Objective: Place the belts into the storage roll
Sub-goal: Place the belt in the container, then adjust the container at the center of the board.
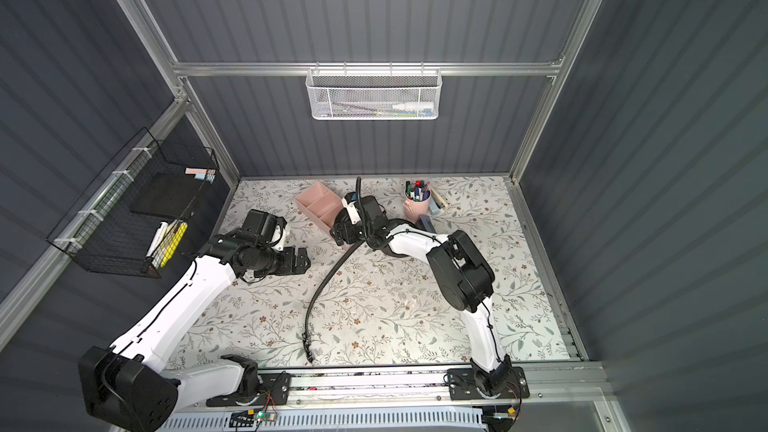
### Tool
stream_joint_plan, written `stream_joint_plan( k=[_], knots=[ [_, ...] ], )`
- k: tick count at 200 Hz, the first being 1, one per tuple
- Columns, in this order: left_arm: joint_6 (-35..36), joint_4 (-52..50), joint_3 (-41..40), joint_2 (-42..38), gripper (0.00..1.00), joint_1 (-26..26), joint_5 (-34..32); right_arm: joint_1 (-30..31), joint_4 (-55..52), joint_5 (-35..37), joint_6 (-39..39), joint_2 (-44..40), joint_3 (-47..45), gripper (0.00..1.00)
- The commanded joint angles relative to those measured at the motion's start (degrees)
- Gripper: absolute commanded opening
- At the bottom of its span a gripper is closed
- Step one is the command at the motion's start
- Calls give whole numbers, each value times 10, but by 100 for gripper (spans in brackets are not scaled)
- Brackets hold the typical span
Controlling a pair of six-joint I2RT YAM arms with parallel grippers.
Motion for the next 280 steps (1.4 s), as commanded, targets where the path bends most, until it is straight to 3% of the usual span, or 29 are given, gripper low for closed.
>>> stream_joint_plan(
  k=[1, 29, 54, 62, 69, 91, 116, 161, 182, 200, 237, 280],
  knots=[
    [-7, 24, -22, -10, 99, 5, 17, -2, -41, 9, 0, -59, -15, 99],
    [-21, 70, -57, -3, 99, 5, 34, -1, -84, 48, -1, -142, -50, 99],
    [-25, 97, -93, 24, 98, 5, 54, -5, -143, 191, 36, -228, -65, 99],
    [-37, 118, -102, 38, 97, 5, 61, -13, -178, 208, 63, -246, -61, 99],
    [-50, 146, -111, 52, 97, 5, 64, -26, -225, 192, 81, -258, -49, 99],
    [-81, 212, -126, 103, 95, 3, 88, -84, -290, 31, 52, -277, -29, 99],
    [-83, 242, -99, 170, 95, -9, 83, -106, -348, 14, 58, -305, -45, 99],
    [-71, 266, -30, 286, 95, -13, 83, -120, -340, -6, 48, -357, -119, 99],
    [-71, 283, 5, 334, 95, -16, 102, -125, -338, -53, -1, -346, -137, 99],
    [-71, 297, 39, 369, 95, -22, 118, -125, -393, -108, -86, -311, -127, 99],
    [-69, 317, 102, 432, 95, -32, 148, -124, -441, -148, -227, -224, -118, 94],
    [-79, 324, 176, 494, 94, -44, 171, -124, -440, -32, -266, -143, -86, 93]
  ],
)
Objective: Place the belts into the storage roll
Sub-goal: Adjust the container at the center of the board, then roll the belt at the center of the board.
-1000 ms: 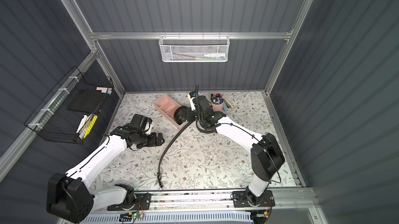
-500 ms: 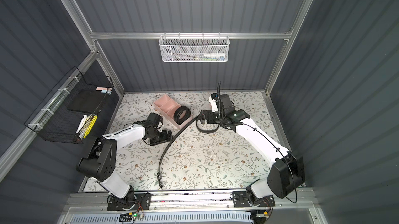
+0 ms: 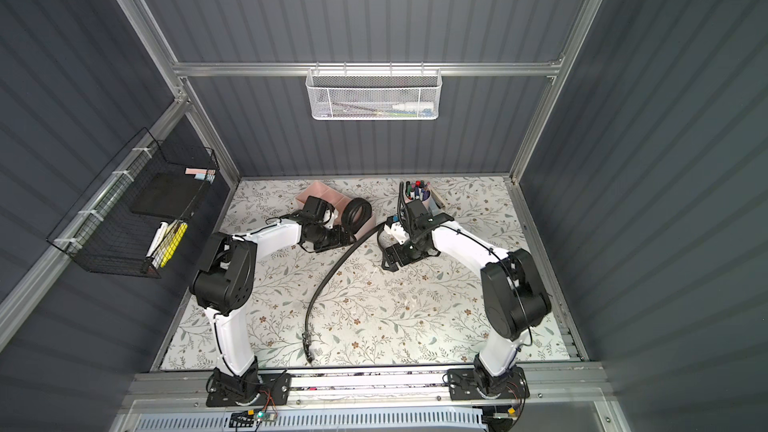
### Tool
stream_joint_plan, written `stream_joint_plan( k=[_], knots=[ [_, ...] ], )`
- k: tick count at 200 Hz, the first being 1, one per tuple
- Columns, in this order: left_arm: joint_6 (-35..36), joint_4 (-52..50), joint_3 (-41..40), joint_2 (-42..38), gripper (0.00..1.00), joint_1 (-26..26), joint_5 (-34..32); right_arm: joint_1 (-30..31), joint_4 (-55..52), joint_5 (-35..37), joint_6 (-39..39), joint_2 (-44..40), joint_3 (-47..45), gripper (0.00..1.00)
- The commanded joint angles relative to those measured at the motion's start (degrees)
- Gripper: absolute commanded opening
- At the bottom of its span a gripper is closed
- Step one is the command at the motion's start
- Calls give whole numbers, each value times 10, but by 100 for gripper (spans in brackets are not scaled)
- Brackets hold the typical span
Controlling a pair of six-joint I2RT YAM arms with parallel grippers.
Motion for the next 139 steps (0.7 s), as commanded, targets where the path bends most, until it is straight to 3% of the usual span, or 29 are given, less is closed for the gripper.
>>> stream_joint_plan(
  k=[1, 42, 88, 139],
  knots=[
    [-10, -12, 24, 47, 94, -8, 28, 0, -24, 54, -69, 28, 36, 93],
    [4, -36, 65, 73, 94, -9, 36, 4, -32, 102, -99, 71, 86, 92],
    [37, -72, -17, -11, 95, -9, 50, 6, 8, 146, -150, 93, 106, 95],
    [74, -131, -93, -96, 95, -11, 15, -2, -63, 90, -145, 197, 193, 91]
  ],
)
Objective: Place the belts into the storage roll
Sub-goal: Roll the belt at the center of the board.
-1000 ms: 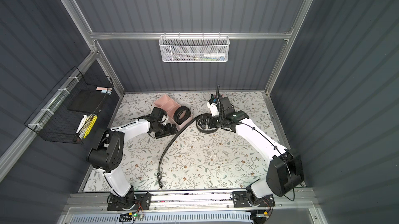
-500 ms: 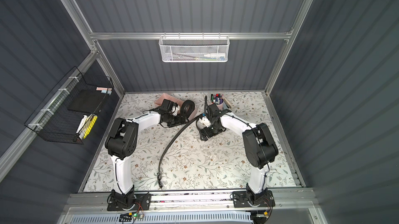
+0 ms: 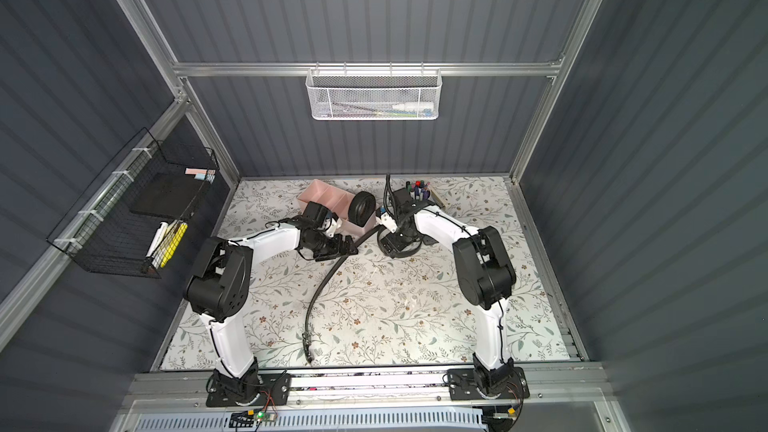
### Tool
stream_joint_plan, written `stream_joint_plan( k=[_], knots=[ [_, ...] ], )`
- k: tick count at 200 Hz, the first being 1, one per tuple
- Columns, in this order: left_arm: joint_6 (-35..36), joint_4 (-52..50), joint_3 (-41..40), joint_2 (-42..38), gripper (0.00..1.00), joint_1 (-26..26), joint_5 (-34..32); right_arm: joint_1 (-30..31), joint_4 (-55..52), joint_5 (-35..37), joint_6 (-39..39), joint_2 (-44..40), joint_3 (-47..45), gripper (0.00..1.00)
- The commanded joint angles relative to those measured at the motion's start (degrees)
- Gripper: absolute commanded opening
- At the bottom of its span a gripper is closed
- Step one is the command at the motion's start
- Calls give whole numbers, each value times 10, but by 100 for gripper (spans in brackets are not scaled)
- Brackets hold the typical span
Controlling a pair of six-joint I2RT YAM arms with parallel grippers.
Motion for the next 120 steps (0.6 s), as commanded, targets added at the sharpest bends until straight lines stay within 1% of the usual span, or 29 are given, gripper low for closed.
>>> stream_joint_plan(
  k=[1, 6, 20, 39, 48, 66, 73, 78, 81, 83, 87, 101, 112, 120],
  knots=[
    [34, -67, -22, -31, 95, -4, -21, -3, -55, -23, -14, 27, 15, 91],
    [39, -76, -26, -36, 95, -5, -42, -4, -56, -23, -9, 27, 13, 90],
    [53, -94, -40, -52, 95, -5, -63, -5, -66, -24, 4, 26, 5, 85],
    [66, -114, -57, -69, 95, -5, -86, -7, -76, -32, 22, 22, -14, 74],
    [69, -119, -65, -74, 93, -5, -88, -7, -77, -37, 30, 19, -24, 64],
    [70, -125, -80, -83, 90, -5, -96, -6, -88, -57, 67, 14, -31, 35],
    [72, -126, -85, -84, 86, -6, -95, -6, -87, -71, 85, 9, -34, 26],
    [72, -127, -88, -83, 83, -6, -94, -5, -84, -81, 99, 5, -39, 21],
    [72, -128, -89, -83, 82, -5, -95, -6, -81, -83, 108, 3, -42, 20],
    [72, -128, -91, -82, 82, -6, -94, -4, -79, -102, 114, 1, -45, 19],
    [72, -129, -93, -82, 81, -6, -93, -3, -74, -116, 127, -3, -50, 19],
    [72, -130, -101, -80, 75, -6, -87, 4, -52, -131, 199, -14, -64, 17],
    [71, -134, -106, -79, 67, -7, -86, 12, -41, -133, 289, -15, -67, 13],
    [72, -134, -110, -80, 60, -7, -84, 18, -34, -146, 368, -13, -65, 12]
  ],
)
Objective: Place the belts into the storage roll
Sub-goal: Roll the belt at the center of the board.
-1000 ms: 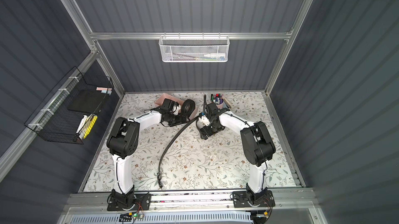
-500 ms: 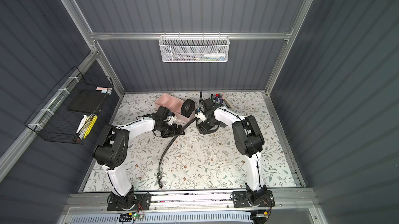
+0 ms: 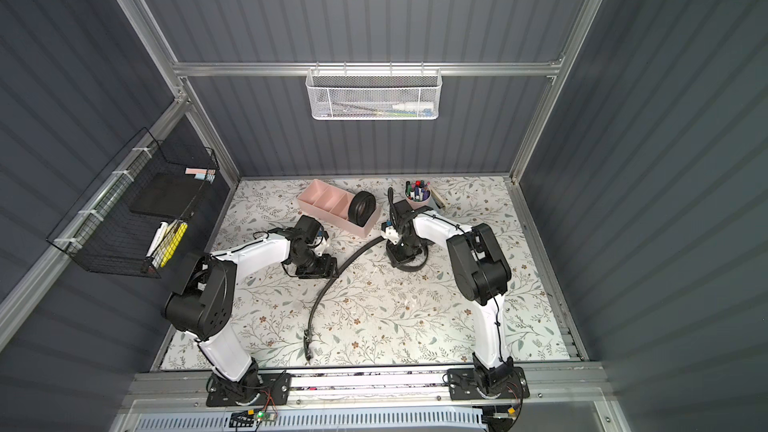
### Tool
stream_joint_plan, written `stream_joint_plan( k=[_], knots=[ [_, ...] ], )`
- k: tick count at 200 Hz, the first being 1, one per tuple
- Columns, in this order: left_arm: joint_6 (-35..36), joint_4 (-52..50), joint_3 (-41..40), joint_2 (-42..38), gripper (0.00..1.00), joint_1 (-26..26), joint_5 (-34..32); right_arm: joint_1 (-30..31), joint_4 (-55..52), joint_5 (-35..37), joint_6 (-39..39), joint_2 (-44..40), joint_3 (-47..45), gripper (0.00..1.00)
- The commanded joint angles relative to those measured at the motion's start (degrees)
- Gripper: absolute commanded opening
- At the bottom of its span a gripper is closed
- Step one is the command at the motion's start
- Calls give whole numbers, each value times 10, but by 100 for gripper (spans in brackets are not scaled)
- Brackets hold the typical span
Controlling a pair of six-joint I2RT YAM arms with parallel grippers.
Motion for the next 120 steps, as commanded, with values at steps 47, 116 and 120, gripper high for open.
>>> stream_joint_plan(
  k=[47, 116, 120],
  knots=[
    [13, -41, -39, -20, 55, -4, 4, 72, 367, -14, 683, -59, -110, 49],
    [25, -70, -40, -45, 61, -4, -6, 45, 136, -69, 180, -128, 3, 76],
    [25, -70, -42, -48, 61, -4, -9, 38, 103, -76, 114, -134, 9, 76]
  ],
)
